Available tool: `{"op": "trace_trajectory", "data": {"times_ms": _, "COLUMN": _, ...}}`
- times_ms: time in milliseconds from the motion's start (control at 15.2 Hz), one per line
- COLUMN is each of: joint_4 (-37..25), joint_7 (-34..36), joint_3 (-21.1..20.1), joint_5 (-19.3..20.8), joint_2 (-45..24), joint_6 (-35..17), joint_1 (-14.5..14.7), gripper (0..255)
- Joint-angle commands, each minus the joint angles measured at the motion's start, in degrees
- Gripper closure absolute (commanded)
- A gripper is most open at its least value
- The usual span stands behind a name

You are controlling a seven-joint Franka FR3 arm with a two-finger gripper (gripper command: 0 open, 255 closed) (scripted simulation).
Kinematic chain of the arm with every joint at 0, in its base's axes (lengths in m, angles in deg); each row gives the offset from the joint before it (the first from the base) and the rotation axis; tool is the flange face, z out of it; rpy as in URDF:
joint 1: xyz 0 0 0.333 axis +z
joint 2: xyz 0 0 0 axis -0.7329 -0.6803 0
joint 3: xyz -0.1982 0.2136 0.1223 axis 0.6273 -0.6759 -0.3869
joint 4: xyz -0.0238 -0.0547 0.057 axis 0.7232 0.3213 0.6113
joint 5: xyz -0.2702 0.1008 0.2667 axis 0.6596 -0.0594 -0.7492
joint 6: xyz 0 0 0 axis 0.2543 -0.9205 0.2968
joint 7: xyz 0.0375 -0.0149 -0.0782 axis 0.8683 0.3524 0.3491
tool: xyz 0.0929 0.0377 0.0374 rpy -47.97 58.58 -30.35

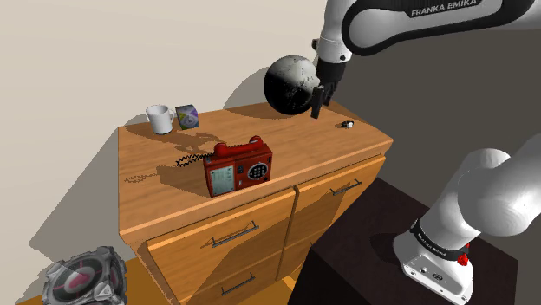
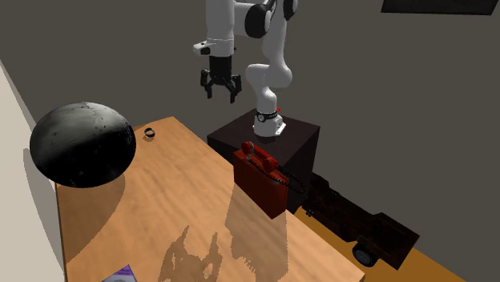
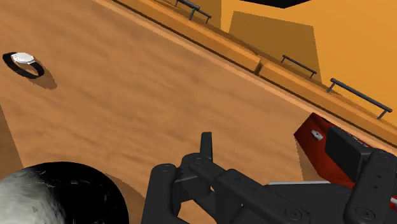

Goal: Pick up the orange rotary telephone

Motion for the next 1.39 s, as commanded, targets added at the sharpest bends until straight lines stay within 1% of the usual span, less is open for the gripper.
{"op": "trace_trajectory", "data": {"times_ms": 0, "joint_4": -2.41, "joint_7": -1.28, "joint_3": -0.90, "joint_5": -0.11, "joint_2": -3.63, "joint_6": -1.49, "joint_1": 1.18, "gripper": 0}}
{"op": "trace_trajectory", "data": {"times_ms": 594, "joint_4": -12.71, "joint_7": -6.23, "joint_3": -5.37, "joint_5": 0.71, "joint_2": -17.72, "joint_6": -6.14, "joint_1": 5.89, "gripper": 0}}
{"op": "trace_trajectory", "data": {"times_ms": 1188, "joint_4": -24.07, "joint_7": -10.24, "joint_3": -9.94, "joint_5": 3.72, "joint_2": -30.67, "joint_6": -8.25, "joint_1": 10.74, "gripper": 0}}
{"op": "trace_trajectory", "data": {"times_ms": 1320, "joint_4": -23.08, "joint_7": -10.05, "joint_3": -9.90, "joint_5": 3.90, "joint_2": -31.11, "joint_6": -9.66, "joint_1": 10.75, "gripper": 0}}
